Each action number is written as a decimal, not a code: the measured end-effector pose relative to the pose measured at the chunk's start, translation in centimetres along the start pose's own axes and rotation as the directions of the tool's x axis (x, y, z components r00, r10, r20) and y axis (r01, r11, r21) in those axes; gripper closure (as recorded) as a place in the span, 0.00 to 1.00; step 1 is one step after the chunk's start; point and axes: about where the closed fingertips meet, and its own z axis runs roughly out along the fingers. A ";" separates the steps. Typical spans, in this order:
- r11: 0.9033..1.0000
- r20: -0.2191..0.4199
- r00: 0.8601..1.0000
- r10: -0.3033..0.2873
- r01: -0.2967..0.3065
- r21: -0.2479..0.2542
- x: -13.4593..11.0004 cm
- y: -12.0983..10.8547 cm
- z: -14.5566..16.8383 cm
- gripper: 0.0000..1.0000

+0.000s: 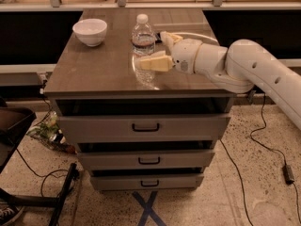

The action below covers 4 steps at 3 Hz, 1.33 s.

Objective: Place water bottle into white bowl

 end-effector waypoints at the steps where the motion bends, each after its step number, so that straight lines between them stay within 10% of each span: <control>1: 1.000 -0.005 1.000 0.015 -0.015 -0.015 0.4 0.1 0.7 0.41; 4: 1.000 -0.003 1.000 0.014 -0.014 -0.027 0.2 0.6 1.3 1.00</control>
Offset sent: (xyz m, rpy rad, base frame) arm 0.0031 0.0054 -0.0044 0.0023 0.0158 0.0119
